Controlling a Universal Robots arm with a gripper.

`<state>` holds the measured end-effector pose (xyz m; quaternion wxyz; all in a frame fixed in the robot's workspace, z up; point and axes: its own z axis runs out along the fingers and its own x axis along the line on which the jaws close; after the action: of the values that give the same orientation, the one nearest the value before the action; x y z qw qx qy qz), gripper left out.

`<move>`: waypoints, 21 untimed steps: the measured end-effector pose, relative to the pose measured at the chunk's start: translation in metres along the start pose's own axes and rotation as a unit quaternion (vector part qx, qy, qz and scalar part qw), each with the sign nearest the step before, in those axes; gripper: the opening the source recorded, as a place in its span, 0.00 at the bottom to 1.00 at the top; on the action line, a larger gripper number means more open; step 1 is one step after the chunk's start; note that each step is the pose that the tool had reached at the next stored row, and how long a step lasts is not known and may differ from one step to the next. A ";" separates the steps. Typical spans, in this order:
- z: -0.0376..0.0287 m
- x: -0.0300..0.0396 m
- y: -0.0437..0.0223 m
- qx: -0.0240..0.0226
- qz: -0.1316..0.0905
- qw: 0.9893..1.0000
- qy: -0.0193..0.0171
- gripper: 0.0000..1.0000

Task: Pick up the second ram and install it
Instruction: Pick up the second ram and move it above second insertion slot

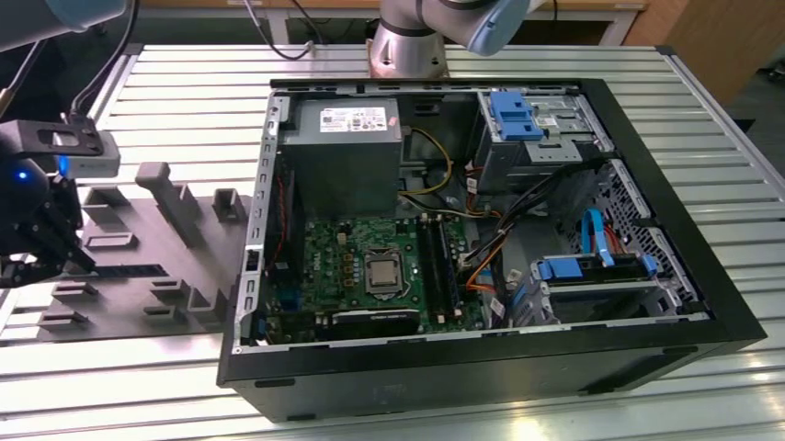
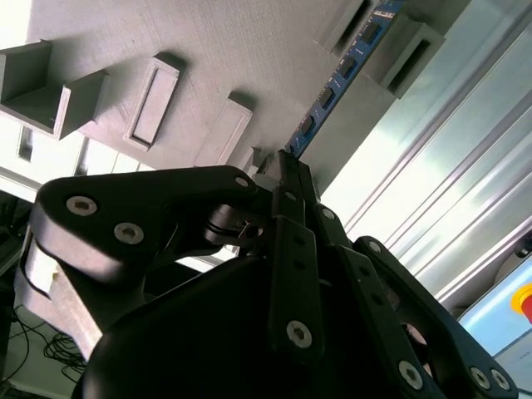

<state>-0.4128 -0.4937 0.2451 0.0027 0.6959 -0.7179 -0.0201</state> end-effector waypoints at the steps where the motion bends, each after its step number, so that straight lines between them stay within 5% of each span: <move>1: -0.0002 0.0000 0.0000 0.000 0.000 1.000 0.000 0.12; 21: -0.0045 -0.0001 0.0001 0.000 0.000 1.000 0.000 0.12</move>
<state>-0.4128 -0.4937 0.2496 0.0027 0.6959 -0.7179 -0.0201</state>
